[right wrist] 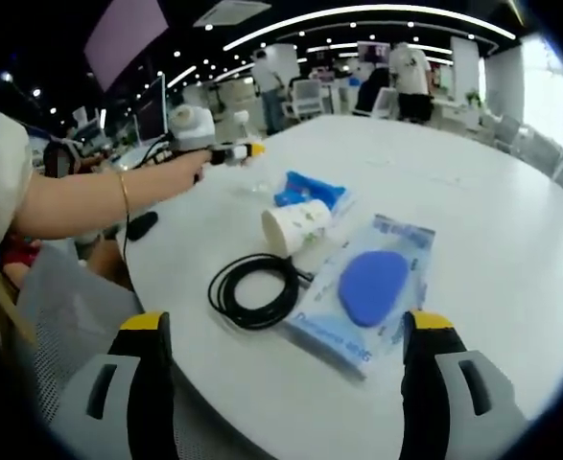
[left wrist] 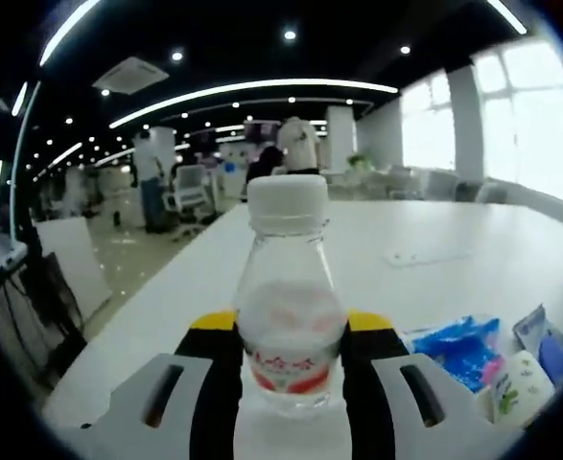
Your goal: Arrange the tabletop items into an orderly group along one side of the table until the central work area is clear of visible clutter.
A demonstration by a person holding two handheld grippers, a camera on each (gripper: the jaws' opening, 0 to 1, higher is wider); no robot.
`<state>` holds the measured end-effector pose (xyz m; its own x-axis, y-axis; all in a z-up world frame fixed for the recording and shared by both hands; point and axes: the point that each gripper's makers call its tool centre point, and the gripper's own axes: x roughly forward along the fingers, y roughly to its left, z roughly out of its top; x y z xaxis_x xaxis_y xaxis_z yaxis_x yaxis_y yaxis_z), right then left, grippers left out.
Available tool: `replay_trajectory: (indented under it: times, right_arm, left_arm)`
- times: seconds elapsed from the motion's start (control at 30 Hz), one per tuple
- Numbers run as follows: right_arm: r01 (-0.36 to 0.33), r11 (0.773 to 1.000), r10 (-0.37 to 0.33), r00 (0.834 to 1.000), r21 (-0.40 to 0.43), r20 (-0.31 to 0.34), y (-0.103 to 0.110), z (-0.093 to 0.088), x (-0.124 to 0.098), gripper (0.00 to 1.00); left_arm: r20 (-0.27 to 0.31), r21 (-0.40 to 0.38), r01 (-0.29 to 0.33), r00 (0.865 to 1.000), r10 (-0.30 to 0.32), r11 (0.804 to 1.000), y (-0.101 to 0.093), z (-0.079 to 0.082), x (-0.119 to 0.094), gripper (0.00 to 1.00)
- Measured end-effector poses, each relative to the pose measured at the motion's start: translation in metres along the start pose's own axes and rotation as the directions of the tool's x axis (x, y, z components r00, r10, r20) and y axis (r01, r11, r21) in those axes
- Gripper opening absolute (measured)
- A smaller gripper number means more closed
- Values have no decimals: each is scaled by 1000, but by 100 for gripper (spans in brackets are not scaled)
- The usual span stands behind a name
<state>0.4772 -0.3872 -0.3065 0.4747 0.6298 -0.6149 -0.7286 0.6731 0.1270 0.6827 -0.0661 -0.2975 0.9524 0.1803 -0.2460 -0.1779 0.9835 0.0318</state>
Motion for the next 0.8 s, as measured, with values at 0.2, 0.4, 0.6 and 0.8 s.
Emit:
replay_trajectory:
  times: [0.2, 0.4, 0.6, 0.8]
  right_arm:
    - [-1, 1000, 1, 1000, 5, 2, 0, 0, 0, 100]
    - [-2, 1000, 2, 1000, 9, -2, 1, -1, 0, 100]
    - [-3, 1000, 3, 1000, 9, -9, 1, -2, 0, 100]
    - [2, 1000, -2, 1000, 13, -19, 0, -5, 0, 100]
  left_arm:
    - [9, -1, -53, 999, 53, 999, 4, 3, 1, 37]
    - [-2, -36, -82, 997, 82, 996, 4, 3, 0, 37]
    - [-12, -29, -73, 997, 72, 997, 2, -3, 1, 38]
    - [0, -19, -59, 998, 59, 998, 0, -6, 1, 38]
